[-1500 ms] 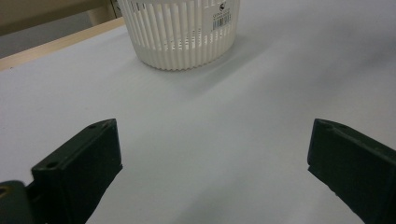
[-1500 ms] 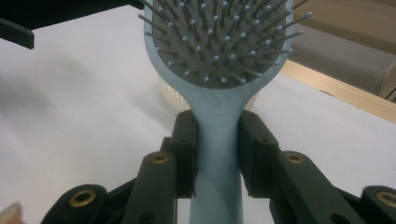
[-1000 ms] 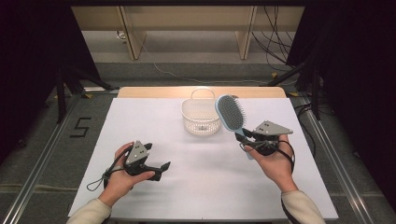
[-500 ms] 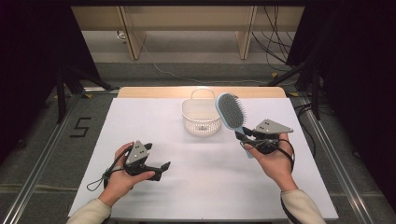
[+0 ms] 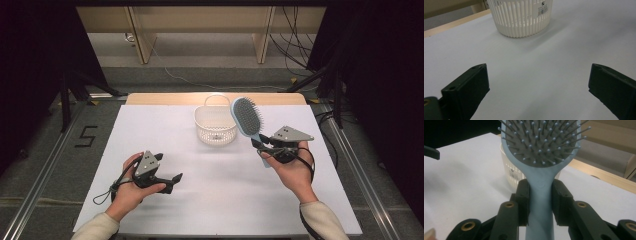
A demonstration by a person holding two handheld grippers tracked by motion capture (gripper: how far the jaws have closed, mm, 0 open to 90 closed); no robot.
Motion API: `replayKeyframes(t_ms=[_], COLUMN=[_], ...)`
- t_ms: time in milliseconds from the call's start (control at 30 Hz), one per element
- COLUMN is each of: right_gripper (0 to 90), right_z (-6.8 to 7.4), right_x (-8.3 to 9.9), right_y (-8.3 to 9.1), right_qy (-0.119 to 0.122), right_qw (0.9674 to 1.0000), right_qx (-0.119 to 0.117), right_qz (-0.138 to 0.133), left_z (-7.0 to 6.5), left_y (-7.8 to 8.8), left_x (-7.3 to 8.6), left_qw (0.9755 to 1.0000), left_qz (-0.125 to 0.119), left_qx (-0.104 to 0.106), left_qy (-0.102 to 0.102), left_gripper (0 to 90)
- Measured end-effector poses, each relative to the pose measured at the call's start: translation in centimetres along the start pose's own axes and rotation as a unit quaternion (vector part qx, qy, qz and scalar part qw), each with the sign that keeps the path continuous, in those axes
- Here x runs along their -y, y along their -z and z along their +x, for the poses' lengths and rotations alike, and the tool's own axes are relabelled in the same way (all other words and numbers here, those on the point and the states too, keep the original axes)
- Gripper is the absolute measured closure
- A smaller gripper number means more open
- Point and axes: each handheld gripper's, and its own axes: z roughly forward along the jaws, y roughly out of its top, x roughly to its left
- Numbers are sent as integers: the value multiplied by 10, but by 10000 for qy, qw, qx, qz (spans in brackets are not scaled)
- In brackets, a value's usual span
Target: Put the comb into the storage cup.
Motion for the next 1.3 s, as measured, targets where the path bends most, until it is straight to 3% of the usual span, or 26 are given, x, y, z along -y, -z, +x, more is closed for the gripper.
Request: replayKeyframes(t_ms=[1300], right_gripper=[702], right_z=[-4], right_x=[-9], right_y=[-6], right_qy=[-29], right_qw=[9999], right_qx=[-6], right_qz=[-154], left_z=[0], left_y=[5], left_x=[3], left_qw=[10000], left_qz=[0], left_qx=[-88], left_qy=[17], left_gripper=[27])
